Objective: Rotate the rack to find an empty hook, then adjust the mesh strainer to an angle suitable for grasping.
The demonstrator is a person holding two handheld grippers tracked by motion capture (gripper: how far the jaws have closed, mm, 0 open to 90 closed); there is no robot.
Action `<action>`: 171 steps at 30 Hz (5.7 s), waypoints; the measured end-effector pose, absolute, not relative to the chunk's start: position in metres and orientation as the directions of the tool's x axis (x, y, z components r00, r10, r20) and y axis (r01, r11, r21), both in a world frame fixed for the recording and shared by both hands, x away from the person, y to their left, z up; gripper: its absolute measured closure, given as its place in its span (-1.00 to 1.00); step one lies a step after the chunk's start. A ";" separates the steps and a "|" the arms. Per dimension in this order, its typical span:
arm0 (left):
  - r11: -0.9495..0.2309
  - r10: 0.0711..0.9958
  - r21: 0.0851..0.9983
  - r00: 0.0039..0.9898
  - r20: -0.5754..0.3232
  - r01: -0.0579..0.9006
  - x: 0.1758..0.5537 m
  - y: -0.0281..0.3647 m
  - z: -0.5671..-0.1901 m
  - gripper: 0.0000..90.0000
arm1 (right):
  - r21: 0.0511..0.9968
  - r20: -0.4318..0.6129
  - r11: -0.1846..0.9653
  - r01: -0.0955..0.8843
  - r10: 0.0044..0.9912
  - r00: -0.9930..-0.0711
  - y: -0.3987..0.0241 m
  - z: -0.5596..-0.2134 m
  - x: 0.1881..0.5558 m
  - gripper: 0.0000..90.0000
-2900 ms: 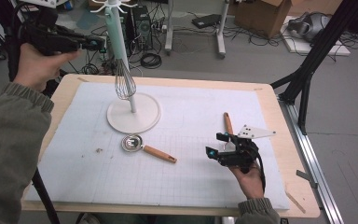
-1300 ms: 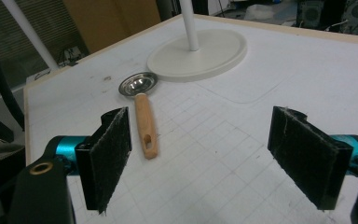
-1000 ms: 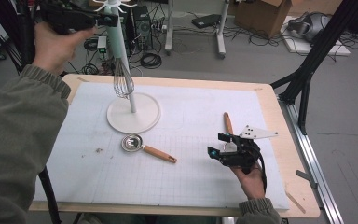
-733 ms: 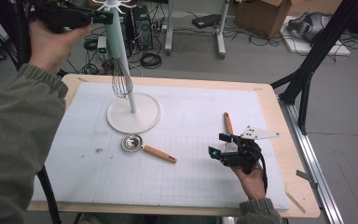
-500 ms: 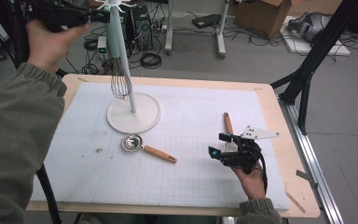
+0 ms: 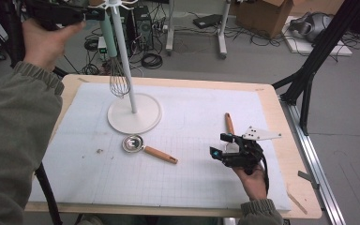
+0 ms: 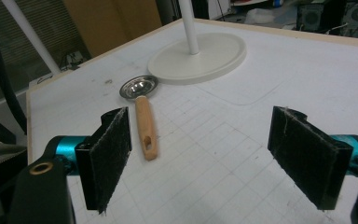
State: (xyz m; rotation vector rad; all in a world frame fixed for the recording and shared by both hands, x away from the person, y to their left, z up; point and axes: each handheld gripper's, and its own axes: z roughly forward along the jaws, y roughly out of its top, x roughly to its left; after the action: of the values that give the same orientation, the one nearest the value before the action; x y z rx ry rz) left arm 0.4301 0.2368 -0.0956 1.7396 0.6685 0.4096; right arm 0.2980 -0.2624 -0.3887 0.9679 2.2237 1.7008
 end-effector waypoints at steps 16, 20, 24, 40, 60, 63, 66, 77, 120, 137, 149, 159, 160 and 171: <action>-0.167 0.664 0.959 0.746 -0.061 0.227 0.430 0.247 -0.095 0.99 | 0.914 0.228 0.143 0.379 0.591 -0.774 -0.260 -0.389 0.298 -0.54; -0.175 0.658 0.960 0.751 -0.051 0.218 0.425 0.247 -0.093 0.93 | 0.919 0.219 0.142 0.369 0.595 -0.773 -0.260 -0.388 0.297 -0.54; -0.192 0.654 0.958 0.756 -0.038 0.214 0.418 0.247 -0.092 0.85 | 0.919 0.225 0.131 0.373 0.602 -0.766 -0.262 -0.388 0.297 -0.55; -0.223 0.636 0.957 0.771 0.001 0.183 0.386 0.255 -0.101 0.63 | 0.921 0.201 0.147 0.361 0.615 -0.763 -0.258 -0.388 0.295 -0.60; -0.235 0.631 0.954 0.775 0.005 0.185 0.348 0.273 -0.132 0.17 | 0.920 0.195 0.154 0.360 0.618 -0.762 -0.255 -0.387 0.294 -0.61; -0.234 0.628 0.954 0.778 0.004 0.185 0.346 0.276 -0.137 0.13 | 0.921 0.198 0.149 0.361 0.618 -0.761 -0.255 -0.387 0.295 -0.61; -0.238 0.626 0.952 0.779 -0.002 0.193 0.346 0.277 -0.144 0.04 | 0.917 0.199 0.156 0.368 0.620 -0.759 -0.254 -0.389 0.296 -0.61; -0.248 0.611 0.946 0.792 -0.016 0.210 0.344 0.278 -0.173 -0.09 | 0.909 0.200 0.175 0.378 0.612 -0.765 -0.252 -0.392 0.296 -0.61; -0.269 0.609 0.931 0.793 -0.035 0.248 0.300 0.268 -0.287 -0.39 | 0.901 0.170 0.225 0.372 0.605 -0.778 -0.248 -0.393 0.290 -0.61; -0.260 0.622 0.929 0.782 -0.047 0.262 0.287 0.270 -0.313 -0.44 | 0.900 0.170 0.222 0.375 0.613 -0.771 -0.249 -0.393 0.289 -0.60; -0.287 0.614 0.924 0.789 -0.025 0.253 0.281 0.264 -0.330 -0.44 | 0.891 0.163 0.232 0.391 0.640 -0.751 -0.261 -0.386 0.293 -0.58; -0.289 0.626 0.924 0.779 -0.016 0.251 0.278 0.263 -0.351 -0.44 | 0.869 0.142 0.256 0.424 0.693 -0.707 -0.283 -0.376 0.305 -0.38; -0.282 0.629 0.926 0.777 -0.020 0.252 0.278 0.263 -0.353 -0.44 | 0.864 0.137 0.264 0.430 0.697 -0.704 -0.284 -0.374 0.307 -0.35; -0.263 0.652 0.930 0.757 -0.024 0.256 0.278 0.270 -0.361 -0.44 | 0.822 0.144 0.278 0.497 0.743 -0.654 -0.301 -0.375 0.334 0.17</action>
State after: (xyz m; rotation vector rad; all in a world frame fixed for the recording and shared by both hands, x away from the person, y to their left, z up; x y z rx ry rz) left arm 0.2784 0.2704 -0.3606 1.8433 0.7016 0.4454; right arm 0.3336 -0.3010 -0.3750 1.1396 2.2820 1.3150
